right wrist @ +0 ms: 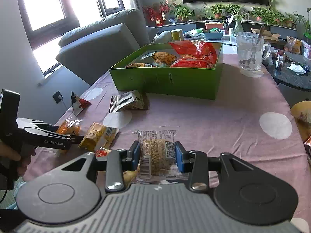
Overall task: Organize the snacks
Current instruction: 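Grasp the clear-wrapped bar with the right tool while the left tool grasps the orange cake pack, then carry the orange cake pack into the green box and open the left tool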
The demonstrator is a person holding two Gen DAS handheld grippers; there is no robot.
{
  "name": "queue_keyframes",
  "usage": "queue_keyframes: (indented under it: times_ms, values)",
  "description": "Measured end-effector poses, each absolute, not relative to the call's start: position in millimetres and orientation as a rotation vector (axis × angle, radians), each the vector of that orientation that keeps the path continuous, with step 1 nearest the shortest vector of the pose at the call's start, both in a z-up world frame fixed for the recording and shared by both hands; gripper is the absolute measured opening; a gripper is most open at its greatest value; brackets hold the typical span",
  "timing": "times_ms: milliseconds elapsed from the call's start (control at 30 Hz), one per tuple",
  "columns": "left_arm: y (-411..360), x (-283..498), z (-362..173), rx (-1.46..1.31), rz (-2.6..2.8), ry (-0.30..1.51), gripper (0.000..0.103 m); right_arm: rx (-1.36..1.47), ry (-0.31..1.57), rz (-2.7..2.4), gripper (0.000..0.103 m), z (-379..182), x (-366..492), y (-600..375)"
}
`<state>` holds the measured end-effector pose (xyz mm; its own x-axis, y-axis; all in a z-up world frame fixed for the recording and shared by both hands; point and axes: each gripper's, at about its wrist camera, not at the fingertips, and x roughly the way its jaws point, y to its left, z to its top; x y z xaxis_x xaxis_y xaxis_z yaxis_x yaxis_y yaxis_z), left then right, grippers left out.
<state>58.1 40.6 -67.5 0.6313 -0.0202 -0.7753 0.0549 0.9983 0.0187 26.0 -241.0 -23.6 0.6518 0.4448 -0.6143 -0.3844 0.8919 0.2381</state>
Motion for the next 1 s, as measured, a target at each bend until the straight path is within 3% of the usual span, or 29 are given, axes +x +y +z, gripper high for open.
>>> queue_keyframes:
  times_ms: [1000]
  values:
    - [-7, 85, 14, 0.077, -0.228, 0.63, 0.042, 0.171, 0.625, 0.465, 0.072, 20, 83, -219]
